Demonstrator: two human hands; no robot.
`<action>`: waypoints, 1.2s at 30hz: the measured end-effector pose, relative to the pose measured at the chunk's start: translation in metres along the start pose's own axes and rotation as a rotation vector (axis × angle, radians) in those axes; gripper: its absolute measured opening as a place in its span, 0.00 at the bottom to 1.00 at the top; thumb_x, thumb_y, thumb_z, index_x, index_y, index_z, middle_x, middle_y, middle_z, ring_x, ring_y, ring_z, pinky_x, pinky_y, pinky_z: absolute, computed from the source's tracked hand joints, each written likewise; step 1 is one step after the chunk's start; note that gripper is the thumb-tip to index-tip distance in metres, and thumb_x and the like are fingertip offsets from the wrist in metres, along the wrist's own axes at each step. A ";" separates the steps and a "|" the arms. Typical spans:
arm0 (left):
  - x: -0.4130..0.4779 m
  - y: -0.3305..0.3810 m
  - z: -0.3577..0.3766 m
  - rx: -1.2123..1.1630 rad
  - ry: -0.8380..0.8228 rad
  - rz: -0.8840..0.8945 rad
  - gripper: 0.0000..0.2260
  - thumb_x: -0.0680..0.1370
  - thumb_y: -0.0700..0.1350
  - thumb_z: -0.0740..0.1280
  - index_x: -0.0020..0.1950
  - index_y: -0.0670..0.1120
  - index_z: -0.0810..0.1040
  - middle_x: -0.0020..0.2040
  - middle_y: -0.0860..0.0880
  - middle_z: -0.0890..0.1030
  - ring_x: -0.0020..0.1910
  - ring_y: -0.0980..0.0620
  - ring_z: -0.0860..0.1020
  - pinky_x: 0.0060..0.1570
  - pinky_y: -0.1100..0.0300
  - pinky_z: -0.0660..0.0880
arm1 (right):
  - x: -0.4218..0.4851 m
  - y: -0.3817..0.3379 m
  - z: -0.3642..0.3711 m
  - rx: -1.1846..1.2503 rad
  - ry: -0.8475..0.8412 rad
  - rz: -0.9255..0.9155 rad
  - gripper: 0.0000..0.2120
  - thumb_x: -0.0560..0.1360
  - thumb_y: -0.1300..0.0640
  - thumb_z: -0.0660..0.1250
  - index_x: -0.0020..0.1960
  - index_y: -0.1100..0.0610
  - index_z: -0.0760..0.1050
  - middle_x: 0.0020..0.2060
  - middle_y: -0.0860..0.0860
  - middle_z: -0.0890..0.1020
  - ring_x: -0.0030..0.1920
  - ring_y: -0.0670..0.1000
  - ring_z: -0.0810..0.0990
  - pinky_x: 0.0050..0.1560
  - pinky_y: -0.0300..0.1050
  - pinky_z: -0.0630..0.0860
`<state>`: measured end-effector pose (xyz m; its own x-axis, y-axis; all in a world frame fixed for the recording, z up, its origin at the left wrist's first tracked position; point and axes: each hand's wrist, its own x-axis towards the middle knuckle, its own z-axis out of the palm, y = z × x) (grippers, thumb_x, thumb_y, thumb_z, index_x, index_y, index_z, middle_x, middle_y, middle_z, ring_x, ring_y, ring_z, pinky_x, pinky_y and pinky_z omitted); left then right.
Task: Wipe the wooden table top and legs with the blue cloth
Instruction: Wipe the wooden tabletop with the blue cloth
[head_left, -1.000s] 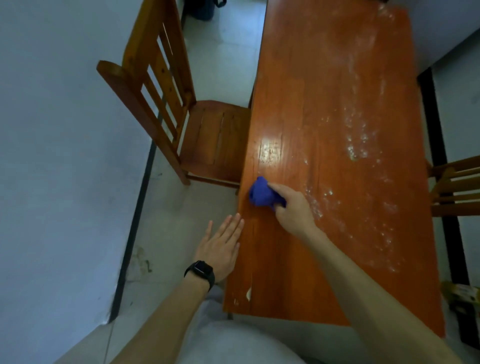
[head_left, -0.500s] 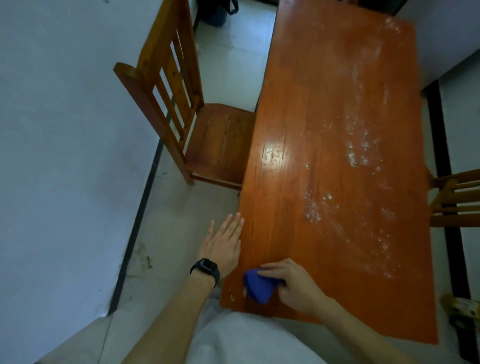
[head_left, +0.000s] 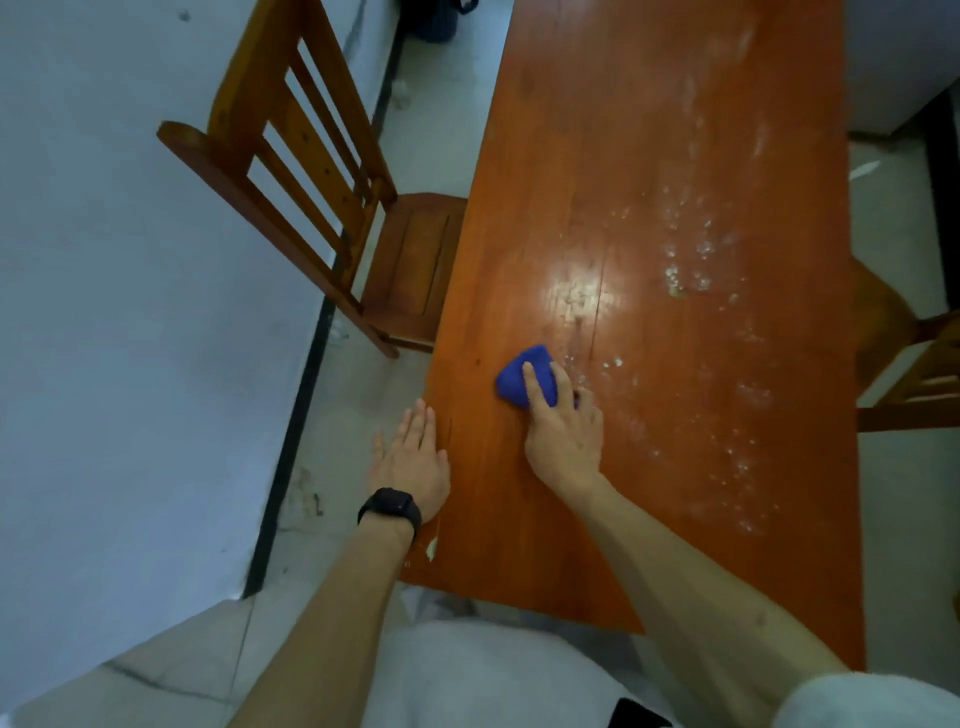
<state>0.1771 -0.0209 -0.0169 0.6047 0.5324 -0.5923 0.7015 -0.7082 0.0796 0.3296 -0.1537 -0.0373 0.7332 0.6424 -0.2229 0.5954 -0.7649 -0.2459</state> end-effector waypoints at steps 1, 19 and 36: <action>0.000 0.007 0.001 -0.009 0.000 -0.029 0.28 0.84 0.54 0.46 0.80 0.46 0.41 0.80 0.50 0.40 0.79 0.51 0.43 0.76 0.44 0.46 | -0.001 0.022 -0.009 0.021 0.011 0.124 0.36 0.76 0.58 0.62 0.79 0.44 0.50 0.77 0.54 0.55 0.65 0.62 0.65 0.61 0.58 0.68; 0.037 0.035 -0.031 -0.029 0.100 -0.048 0.27 0.84 0.54 0.48 0.80 0.50 0.41 0.80 0.51 0.41 0.79 0.50 0.45 0.77 0.43 0.51 | 0.048 0.076 -0.033 0.110 0.063 0.166 0.30 0.79 0.54 0.62 0.78 0.45 0.58 0.75 0.57 0.60 0.61 0.63 0.67 0.58 0.58 0.70; 0.121 -0.045 -0.041 0.022 0.104 0.335 0.31 0.81 0.61 0.36 0.78 0.45 0.56 0.78 0.49 0.56 0.75 0.52 0.59 0.69 0.43 0.58 | 0.119 0.023 -0.043 0.104 0.195 0.549 0.26 0.82 0.51 0.56 0.79 0.46 0.56 0.74 0.60 0.60 0.62 0.65 0.66 0.63 0.61 0.66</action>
<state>0.2348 0.0946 -0.0591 0.8360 0.3124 -0.4511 0.4499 -0.8609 0.2376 0.4442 -0.0966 -0.0291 0.9777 0.1257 -0.1683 0.0836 -0.9678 -0.2374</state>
